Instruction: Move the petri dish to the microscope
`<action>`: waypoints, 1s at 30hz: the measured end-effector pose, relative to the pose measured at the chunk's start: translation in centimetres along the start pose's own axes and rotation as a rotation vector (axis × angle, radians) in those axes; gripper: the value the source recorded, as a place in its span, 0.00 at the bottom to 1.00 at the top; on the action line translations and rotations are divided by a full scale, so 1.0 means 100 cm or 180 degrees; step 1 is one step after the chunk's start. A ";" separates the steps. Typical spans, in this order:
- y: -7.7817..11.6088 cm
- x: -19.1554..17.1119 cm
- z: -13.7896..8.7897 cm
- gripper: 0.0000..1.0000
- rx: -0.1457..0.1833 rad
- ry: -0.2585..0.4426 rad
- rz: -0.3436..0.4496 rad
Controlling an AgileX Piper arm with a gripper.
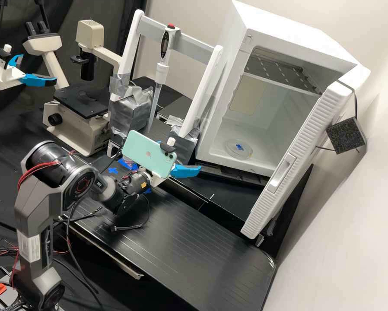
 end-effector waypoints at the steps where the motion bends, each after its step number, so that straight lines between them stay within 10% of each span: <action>1: 0.000 0.000 0.000 1.00 0.0000 0.0000 0.0000; 16: 0.013 -0.009 0.019 1.00 -0.0042 0.0085 0.0152; 30: 0.086 -0.010 0.093 1.00 0.0104 -0.0144 0.0855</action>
